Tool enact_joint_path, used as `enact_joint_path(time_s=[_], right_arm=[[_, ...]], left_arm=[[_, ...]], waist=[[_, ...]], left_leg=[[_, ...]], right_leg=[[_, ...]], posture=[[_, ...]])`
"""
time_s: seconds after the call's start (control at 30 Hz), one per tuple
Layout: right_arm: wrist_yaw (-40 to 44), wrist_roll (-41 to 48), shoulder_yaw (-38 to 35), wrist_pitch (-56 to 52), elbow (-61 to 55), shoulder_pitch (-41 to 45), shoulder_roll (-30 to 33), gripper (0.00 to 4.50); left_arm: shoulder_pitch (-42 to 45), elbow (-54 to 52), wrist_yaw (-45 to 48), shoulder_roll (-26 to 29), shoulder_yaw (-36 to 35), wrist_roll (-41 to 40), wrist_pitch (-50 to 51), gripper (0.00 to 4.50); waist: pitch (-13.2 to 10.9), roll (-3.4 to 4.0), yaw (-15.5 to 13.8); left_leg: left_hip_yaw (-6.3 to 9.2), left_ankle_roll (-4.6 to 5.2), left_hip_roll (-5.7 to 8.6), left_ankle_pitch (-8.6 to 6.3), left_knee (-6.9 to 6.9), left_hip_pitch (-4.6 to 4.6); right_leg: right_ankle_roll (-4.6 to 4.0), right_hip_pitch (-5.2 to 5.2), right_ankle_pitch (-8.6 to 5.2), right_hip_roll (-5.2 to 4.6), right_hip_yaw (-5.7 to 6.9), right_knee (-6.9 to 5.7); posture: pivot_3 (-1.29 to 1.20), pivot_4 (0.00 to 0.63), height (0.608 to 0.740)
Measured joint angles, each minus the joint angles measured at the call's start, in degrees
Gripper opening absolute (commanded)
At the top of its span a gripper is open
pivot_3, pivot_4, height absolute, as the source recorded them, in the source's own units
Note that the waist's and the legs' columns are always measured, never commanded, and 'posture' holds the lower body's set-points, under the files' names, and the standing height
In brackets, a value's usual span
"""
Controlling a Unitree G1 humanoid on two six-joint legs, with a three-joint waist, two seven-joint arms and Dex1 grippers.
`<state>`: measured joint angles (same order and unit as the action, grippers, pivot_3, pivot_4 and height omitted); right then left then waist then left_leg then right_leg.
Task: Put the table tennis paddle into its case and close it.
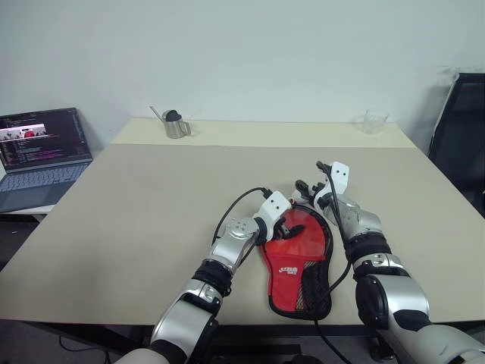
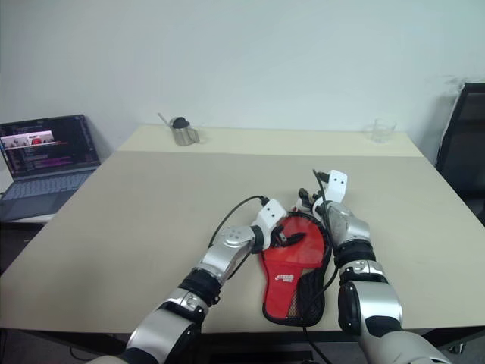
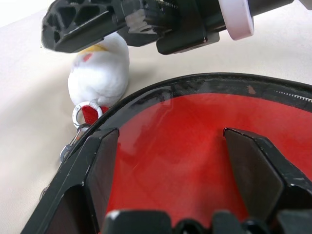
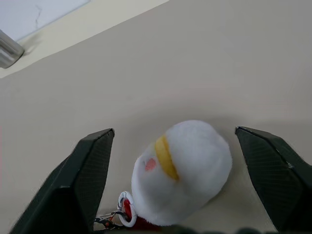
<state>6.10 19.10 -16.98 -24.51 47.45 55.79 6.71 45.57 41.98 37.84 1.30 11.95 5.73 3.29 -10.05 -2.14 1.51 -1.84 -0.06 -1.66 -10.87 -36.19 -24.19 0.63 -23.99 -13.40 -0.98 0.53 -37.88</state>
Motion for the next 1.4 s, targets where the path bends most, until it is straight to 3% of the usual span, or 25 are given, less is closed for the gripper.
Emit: enact_joint_path(time_s=[0.17, 0.5, 0.6, 0.83, 0.87, 1.33, 1.4], right_arm=[[-0.2, 0.0, 0.0, 0.0, 0.0, 0.0, 0.0, 1.3], [-0.7, -0.1, 0.1, -0.2, 0.2, 0.0, 0.1, 1.3], [-0.4, -0.1, 0.2, -0.2, 0.1, 0.0, 0.1, 1.86], [0.0, 0.1, 0.2, -0.7, -2.3, -0.1, 0.0, 4.33], [-0.1, 0.1, 0.1, -1.0, -2.7, -0.1, 0.0, 4.48], [-3.9, -0.2, 0.2, -3.3, 2.3, 0.2, -0.6, 4.48], [-3.9, -0.5, 0.2, -2.8, 2.6, 0.3, -0.8, 4.1]], left_arm=[[0.0, 0.0, 0.0, 0.0, 0.0, 0.0, 0.0, 3.75], [0.0, 0.0, 0.1, 0.0, 0.0, 0.0, 0.0, 3.75], [0.0, 0.0, 0.1, 0.0, 0.0, 0.0, 0.0, 3.75], [0.0, 0.0, 0.1, -0.1, 0.0, 0.0, 0.0, 3.75], [0.0, 0.0, 0.1, -0.1, 0.0, 0.0, 0.0, 3.75], [0.0, 0.1, -0.1, -0.2, 0.0, 0.1, 0.0, 3.75], [0.0, 0.0, -0.1, -0.2, 0.0, 0.1, 0.0, 3.75]], waist=[[0.0, 0.0, 0.0], [0.0, 0.0, 0.0], [0.0, 0.0, 0.0], [0.0, 0.0, 0.0], [0.0, 0.0, 0.0], [0.0, 0.01, -0.1], [0.0, 0.01, 0.0]], left_leg=[[0.0, 0.0, 0.0, 0.0, 0.01, 0.0], [0.0, 0.0, 0.0, 0.0, 0.03, 0.0], [0.0, 0.0, 0.0, 0.0, 0.03, 0.0], [0.0, 0.0, 0.0, 0.0, 0.05, -0.01], [0.01, 0.0, 0.0, 0.0, 0.05, -0.01], [0.0, 0.0, 0.0, 0.0, 0.08, 0.0], [0.0, 0.0, 0.0, 0.0, 0.08, 0.01]], right_leg=[[0.0, 0.0, 0.0, 0.0, 0.0, 0.01], [0.0, 0.0, 0.0, 0.0, 0.0, 0.03], [0.0, 0.0, 0.0, 0.0, 0.01, 0.04], [0.0, 0.0, 0.0, -0.01, 0.01, 0.07], [0.0, 0.0, 0.0, -0.01, 0.01, 0.08], [0.01, 0.02, 0.0, -0.03, 0.02, 0.12], [0.01, 0.03, 0.0, -0.03, 0.01, 0.11]], posture=[[0.0, 0.15, 0.74], [0.0, 0.15, 0.74], [0.0, 0.15, 0.74], [0.0, 0.15, 0.74], [0.0, 0.15, 0.74], [0.0, 0.15, 0.74], [0.0, 0.15, 0.74]])
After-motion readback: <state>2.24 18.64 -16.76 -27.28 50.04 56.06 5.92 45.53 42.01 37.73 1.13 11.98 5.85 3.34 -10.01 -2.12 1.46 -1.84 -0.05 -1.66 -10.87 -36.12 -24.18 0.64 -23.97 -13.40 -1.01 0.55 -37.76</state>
